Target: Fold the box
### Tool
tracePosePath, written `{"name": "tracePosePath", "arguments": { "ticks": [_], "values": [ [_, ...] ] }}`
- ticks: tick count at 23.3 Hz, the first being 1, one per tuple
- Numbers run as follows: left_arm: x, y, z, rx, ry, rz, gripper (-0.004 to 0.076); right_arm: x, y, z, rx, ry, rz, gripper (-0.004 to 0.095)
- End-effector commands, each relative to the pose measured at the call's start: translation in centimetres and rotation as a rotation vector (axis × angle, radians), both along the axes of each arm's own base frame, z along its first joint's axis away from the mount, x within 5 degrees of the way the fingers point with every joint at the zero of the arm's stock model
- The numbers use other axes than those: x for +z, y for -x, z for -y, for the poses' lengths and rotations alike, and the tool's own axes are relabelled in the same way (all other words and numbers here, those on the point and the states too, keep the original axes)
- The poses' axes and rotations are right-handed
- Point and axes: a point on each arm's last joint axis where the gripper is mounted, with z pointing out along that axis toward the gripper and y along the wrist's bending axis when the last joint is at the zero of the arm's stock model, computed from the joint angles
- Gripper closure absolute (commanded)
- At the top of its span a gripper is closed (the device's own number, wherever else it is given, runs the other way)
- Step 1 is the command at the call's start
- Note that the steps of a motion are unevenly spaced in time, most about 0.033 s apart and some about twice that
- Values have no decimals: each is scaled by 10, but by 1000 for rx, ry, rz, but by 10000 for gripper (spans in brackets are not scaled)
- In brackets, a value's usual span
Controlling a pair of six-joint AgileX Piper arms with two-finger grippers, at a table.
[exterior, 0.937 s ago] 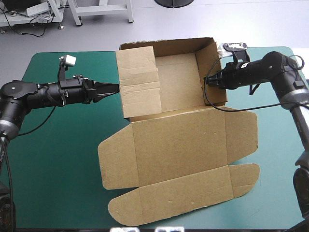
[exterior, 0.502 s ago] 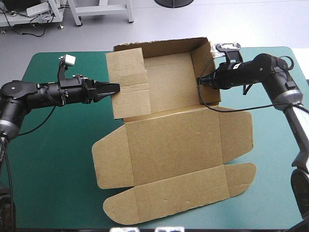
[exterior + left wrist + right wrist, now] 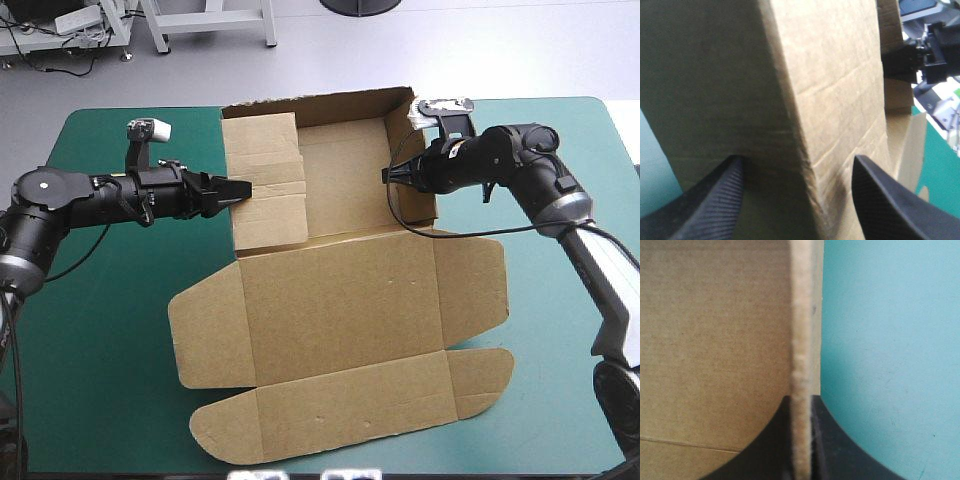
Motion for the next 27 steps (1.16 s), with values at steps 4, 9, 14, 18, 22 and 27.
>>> {"name": "tracePosePath", "arguments": {
  "ticks": [4, 9, 14, 18, 22, 27],
  "values": [
    [30, 15, 19, 128, -23, 94, 292, 30, 11, -11, -50, -82, 103, 932],
    [26, 17, 45, 231, -189, 86, 332, 30, 16, -24, -47, -90, 97, 932],
    [20, 17, 62, 365, -297, 90, 403, 29, 17, -24, -44, -97, 83, 932],
    [6, 10, 69, 393, -360, 44, 406, 30, 19, -27, -28, -122, 73, 932],
    [-4, 1, 70, 431, -391, 31, 472, 30, 21, -30, -16, -143, 62, 932],
    [-8, -2, 70, 430, -424, 28, 727, 28, 23, -31, 10, -124, 42, 933]
  ]
}}
